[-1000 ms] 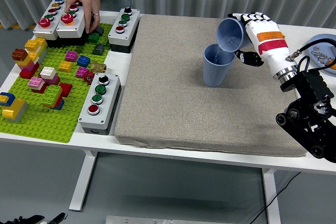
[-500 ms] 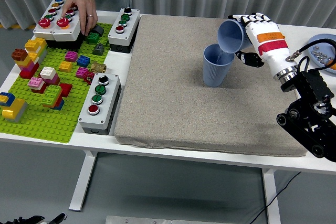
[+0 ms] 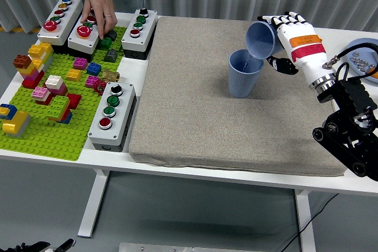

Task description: Pick cup pour cup place

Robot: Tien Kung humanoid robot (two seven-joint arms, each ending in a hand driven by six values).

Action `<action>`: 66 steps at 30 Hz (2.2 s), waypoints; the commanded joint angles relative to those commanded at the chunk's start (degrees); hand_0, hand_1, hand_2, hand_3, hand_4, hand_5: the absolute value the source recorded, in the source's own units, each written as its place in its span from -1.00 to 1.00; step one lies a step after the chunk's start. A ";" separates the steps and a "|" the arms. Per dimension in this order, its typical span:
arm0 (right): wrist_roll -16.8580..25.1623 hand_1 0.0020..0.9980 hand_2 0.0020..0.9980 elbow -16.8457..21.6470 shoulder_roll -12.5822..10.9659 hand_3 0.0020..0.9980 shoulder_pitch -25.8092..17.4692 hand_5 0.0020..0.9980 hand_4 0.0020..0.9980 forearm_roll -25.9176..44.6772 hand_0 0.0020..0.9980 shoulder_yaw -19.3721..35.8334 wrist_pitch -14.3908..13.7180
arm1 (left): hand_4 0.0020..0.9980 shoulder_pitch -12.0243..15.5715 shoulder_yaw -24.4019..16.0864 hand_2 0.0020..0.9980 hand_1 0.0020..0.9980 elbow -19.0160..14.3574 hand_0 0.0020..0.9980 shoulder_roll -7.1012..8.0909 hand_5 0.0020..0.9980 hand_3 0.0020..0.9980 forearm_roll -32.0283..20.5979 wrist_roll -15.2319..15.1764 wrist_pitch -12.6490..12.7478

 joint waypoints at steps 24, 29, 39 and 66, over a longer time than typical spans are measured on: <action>-4.31 0.59 0.45 -0.64 -1.18 0.41 2.31 -1.00 0.39 -6.10 0.87 -4.90 -1.71 | 0.00 -0.13 0.11 0.63 0.52 0.00 0.53 0.08 1.00 0.32 -0.19 -0.04 0.01; -4.92 0.59 0.46 -1.97 -0.48 0.40 2.51 -1.00 0.39 -7.06 0.88 -5.39 -1.71 | 0.00 -0.10 0.02 0.63 0.52 0.00 0.53 0.09 1.00 0.32 -0.03 0.01 0.00; -7.37 0.59 0.47 -2.14 -0.41 0.40 3.21 -1.00 0.39 -9.22 0.90 -7.13 -1.71 | 0.00 -0.05 0.06 0.63 0.52 0.00 0.53 0.12 1.00 0.32 -0.08 0.02 -0.01; -9.15 0.59 0.47 1.87 -1.01 0.39 2.16 -1.00 0.39 -2.55 0.92 -4.49 -0.15 | 0.00 0.54 -0.17 0.63 0.52 0.00 0.54 0.11 1.00 0.32 0.63 0.22 -0.14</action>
